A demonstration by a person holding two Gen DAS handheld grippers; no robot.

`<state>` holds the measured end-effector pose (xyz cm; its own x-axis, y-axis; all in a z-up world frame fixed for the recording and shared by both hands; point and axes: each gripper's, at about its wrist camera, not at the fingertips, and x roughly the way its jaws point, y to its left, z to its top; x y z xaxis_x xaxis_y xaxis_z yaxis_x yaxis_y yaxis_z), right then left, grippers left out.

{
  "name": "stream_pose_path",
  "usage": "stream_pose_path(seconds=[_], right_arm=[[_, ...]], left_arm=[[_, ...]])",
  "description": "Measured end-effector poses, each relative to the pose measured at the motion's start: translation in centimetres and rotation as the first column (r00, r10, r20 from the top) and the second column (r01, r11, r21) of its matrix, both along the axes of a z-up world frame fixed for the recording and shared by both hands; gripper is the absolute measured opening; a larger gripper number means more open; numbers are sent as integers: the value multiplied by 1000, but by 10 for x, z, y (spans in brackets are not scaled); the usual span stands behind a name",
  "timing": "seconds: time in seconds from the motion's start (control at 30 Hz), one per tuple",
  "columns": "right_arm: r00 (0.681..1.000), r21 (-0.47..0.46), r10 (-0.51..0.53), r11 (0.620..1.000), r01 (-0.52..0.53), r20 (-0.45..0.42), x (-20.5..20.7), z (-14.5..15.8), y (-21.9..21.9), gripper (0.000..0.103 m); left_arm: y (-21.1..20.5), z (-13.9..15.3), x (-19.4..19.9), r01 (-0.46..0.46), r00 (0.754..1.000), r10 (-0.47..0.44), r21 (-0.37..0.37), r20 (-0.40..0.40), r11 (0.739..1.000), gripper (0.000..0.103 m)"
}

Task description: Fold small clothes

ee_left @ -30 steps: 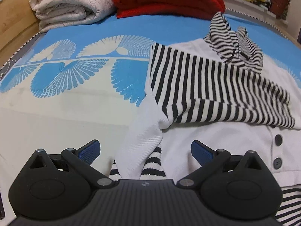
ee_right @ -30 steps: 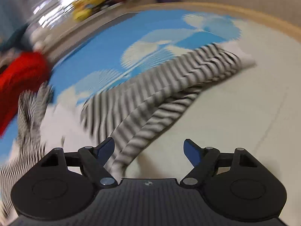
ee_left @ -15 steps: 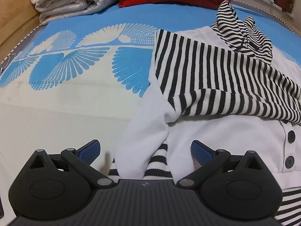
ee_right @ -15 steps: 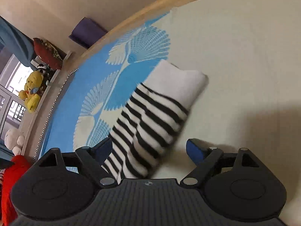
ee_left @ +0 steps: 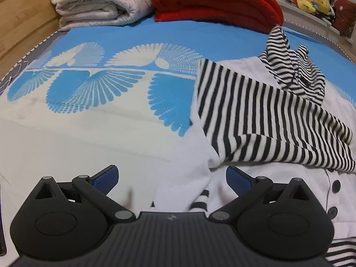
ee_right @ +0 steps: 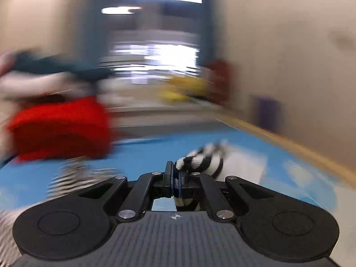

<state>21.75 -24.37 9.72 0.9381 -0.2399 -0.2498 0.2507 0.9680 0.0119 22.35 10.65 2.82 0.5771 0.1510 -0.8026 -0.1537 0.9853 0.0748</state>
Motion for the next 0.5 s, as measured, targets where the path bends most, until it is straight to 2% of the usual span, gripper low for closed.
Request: stream_pose_path(seconds=[0.03,0.07,0.1,0.13,0.2,0.23,0.3,0.37,0.43,0.5], right_arm=[[995,-25,93,995,-93,-35,1,-5,40,10],[971,-34,208,976,-214,-116,1,-20,84,22],[918,-13,328,941,-339,-222,-1,-38,119,56],[859,16,410,904,-426,-307,-8,-57,144,69],[781,15,474,858,-513,-408,-30,-90,170,65],[771,4,466,857,-515,-435,-40,-100,171,65],[782,48,418,892,-449,-463,-53,-104,147,65],[832,143,344,939,-314,-435,-56,-91,94,66],[889,142,234,971,-193,-394,-61,-77,56,66],[919,105,143,988,-112,-368,-63,-74,28,66]], left_arm=[[2,2,1,-6,1000,7,-1,2,1000,103],[4,3,1,-13,1000,13,-3,4,1000,103],[7,4,1,-18,1000,18,-5,7,1000,103],[10,6,0,-22,1000,22,-7,11,1000,103],[15,9,-1,-35,999,35,-14,17,999,103],[17,11,-3,-35,999,35,-28,22,999,103],[20,13,-5,-34,999,36,-55,29,998,103],[17,13,-5,-28,999,29,-73,20,997,103],[12,11,-5,-14,1000,15,-79,13,997,103],[4,8,-5,2,1000,-2,-56,7,998,103]])
